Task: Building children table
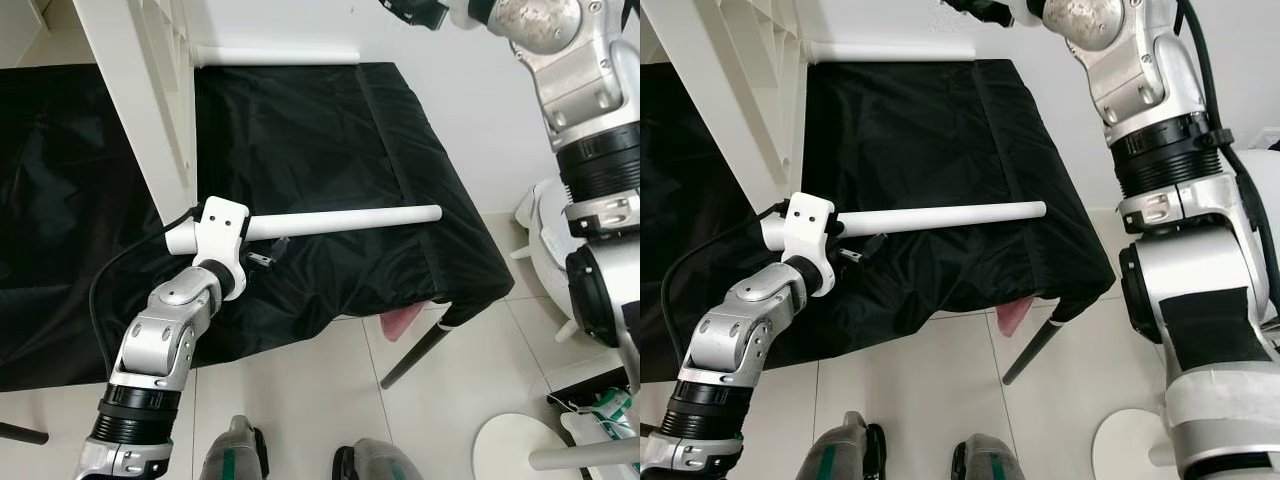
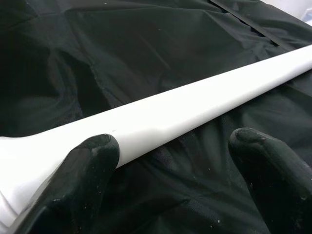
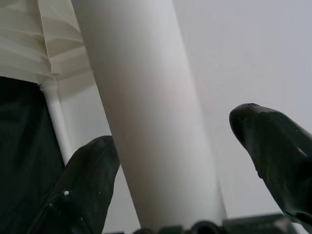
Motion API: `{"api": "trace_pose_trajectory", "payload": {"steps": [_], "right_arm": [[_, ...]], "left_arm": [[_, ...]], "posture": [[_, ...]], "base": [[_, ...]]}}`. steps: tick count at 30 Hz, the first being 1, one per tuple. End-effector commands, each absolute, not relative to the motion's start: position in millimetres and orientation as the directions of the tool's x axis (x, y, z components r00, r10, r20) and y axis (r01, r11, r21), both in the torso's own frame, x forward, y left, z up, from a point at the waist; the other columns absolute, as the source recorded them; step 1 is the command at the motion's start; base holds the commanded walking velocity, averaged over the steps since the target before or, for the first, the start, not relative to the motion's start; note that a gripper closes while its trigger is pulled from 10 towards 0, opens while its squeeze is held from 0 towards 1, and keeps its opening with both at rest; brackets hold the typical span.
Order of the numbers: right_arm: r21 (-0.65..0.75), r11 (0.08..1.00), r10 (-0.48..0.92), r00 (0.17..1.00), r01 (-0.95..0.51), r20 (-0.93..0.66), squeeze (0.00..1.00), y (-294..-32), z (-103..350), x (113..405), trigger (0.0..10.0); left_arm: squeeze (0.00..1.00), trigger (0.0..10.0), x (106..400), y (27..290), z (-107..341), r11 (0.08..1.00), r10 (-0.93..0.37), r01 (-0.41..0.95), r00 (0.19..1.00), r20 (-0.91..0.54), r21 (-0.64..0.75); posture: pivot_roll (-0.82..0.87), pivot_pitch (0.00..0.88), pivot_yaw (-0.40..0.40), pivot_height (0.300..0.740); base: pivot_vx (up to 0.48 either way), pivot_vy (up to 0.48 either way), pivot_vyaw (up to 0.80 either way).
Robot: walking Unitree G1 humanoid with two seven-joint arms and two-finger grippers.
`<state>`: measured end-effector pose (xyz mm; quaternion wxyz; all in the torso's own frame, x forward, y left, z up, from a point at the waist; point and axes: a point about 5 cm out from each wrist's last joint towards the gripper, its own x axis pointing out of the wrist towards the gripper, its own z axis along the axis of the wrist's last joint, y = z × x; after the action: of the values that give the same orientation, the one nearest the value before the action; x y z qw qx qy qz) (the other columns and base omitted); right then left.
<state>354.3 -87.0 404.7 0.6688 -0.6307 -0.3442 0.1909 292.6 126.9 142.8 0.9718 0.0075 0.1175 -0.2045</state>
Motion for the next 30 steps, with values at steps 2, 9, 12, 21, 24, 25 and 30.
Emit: {"api": "trace_pose_trajectory", "payload": {"steps": [2, 9, 12, 21, 24, 25, 30], "right_arm": [[-0.978, 0.111, 0.718, 0.666, 0.175, 0.200, 0.00, -80, 408, 350, 0.0], [-0.980, 0.115, 0.721, 0.665, 0.160, 0.194, 0.00, -80, 407, 350, 0.0], [-0.981, 0.120, 0.721, 0.666, 0.155, 0.193, 0.00, -81, 407, 350, 0.0], [-0.978, 0.130, 0.712, 0.671, 0.166, 0.209, 0.00, -84, 411, 352, 0.0], [-0.975, 0.140, 0.709, 0.670, 0.170, 0.219, 0.00, -84, 412, 352, 0.0], [-0.974, 0.147, 0.706, 0.671, 0.172, 0.225, 0.00, -84, 413, 352, 0.0], [-0.964, 0.190, 0.694, 0.669, 0.187, 0.266, 0.00, -84, 417, 353, 4.8]], "left_arm": [[0.00, 10.0, 289, 127, 122, 0.941, -0.332, 0.333, 0.877, -0.348, -0.060], [0.00, 10.0, 289, 125, 114, 0.963, -0.269, 0.240, 0.870, -0.413, -0.123], [0.00, 10.0, 287, 121, 116, 0.959, -0.248, 0.152, 0.860, -0.447, -0.240], [0.00, 10.0, 276, 143, 104, 0.916, -0.166, -0.069, 0.832, -0.530, -0.396], [0.00, 10.0, 275, 150, 103, 0.859, -0.150, -0.160, 0.829, -0.539, -0.486], [0.00, 10.0, 275, 152, 104, 0.834, -0.133, -0.200, 0.832, -0.538, -0.515], [0.00, 10.0, 281, 160, 112, 0.775, -0.052, -0.307, 0.840, -0.539, -0.552]], "posture": [[-0.07, 0.057, -0.012, 0.740], [-0.08, 0.058, -0.007, 0.740], [-0.08, 0.059, -0.006, 0.740], [-0.07, 0.065, 0.000, 0.740], [-0.07, 0.066, 0.003, 0.740], [-0.06, 0.065, 0.003, 0.740], [-0.06, 0.062, 0.006, 0.740]], "base": [[0.000, 0.000, 0.00], [0.000, 0.000, 0.00], [0.000, 0.000, 0.00], [0.000, 0.000, 0.00], [0.000, 0.000, 0.00], [0.000, 0.000, 0.00], [0.000, 0.000, 0.00]]}}
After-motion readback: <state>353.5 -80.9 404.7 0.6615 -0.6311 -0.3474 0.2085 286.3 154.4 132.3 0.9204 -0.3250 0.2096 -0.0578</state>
